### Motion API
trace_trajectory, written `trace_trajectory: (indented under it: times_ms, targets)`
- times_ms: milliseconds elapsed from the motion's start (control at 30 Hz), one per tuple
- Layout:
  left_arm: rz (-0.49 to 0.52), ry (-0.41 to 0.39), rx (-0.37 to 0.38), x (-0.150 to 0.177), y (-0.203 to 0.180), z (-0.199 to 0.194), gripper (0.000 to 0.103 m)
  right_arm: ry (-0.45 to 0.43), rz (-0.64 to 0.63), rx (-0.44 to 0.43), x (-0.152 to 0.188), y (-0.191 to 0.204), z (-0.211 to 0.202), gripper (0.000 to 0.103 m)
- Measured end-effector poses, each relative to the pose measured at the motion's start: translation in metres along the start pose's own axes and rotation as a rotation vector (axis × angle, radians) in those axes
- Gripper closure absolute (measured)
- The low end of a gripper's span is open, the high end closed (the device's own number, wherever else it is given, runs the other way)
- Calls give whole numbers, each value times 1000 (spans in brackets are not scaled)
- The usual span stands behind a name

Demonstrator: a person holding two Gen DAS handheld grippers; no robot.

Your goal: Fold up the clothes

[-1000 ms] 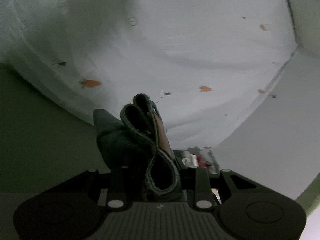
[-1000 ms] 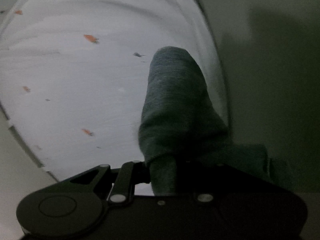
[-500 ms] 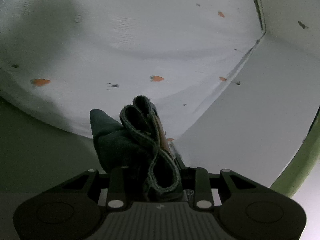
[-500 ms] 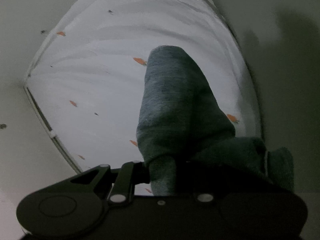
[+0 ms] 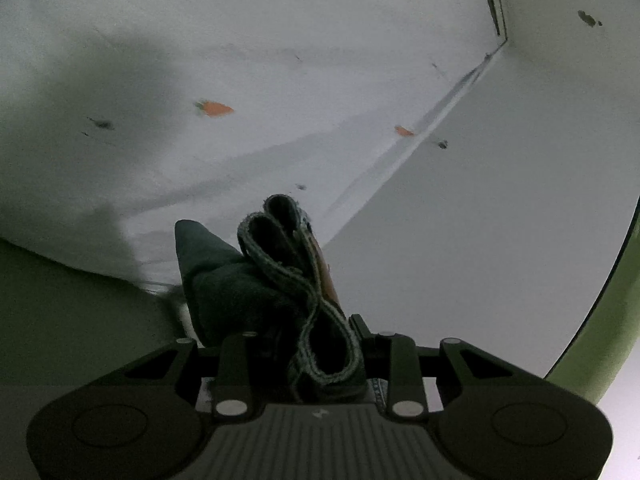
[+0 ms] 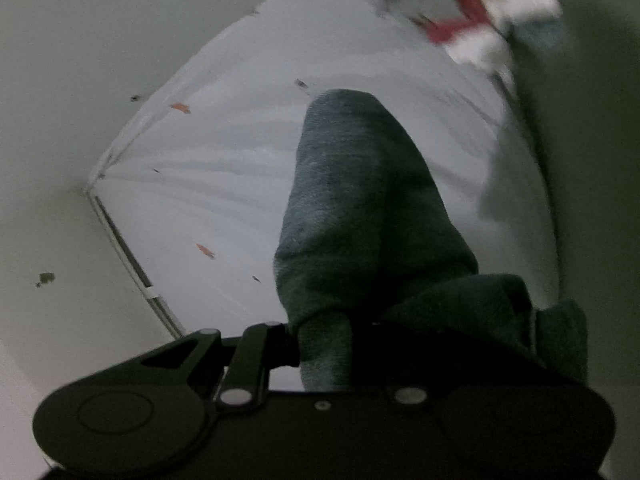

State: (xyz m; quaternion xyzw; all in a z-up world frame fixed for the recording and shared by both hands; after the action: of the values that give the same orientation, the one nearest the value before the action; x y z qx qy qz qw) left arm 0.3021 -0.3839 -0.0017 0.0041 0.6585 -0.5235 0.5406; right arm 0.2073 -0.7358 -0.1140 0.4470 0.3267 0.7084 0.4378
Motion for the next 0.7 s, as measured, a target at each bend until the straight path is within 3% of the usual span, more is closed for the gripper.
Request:
trace_trajectory:
  times_ms: [233, 367, 533, 700]
  targets:
    - [-7, 24, 25, 37, -34, 104, 70, -24, -145, 20, -89, 66, 27, 84]
    - [25, 55, 43, 41, -37, 158, 70, -30, -229, 14, -131, 91, 56, 84]
    - [118, 79, 118, 21, -41, 243, 70, -112, -162, -79, -175, 83, 91, 84]
    - [193, 119, 263, 4, -44, 340, 70, -221, -106, -201, -199, 67, 114, 84]
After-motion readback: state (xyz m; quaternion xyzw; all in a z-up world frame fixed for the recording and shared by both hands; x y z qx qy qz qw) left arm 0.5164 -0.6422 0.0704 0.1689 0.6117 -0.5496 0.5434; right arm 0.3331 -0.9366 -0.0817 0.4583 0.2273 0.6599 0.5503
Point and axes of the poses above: each gripper's, at about its wrist camera, not at the fingertips, and z roughly the way its jaws point, y to its left, x to its underside, the point moved 3 cm from there along z, roughly the way its jaws point, and after that the axes turned 13 degrees about -y, right-handed, at the moved point
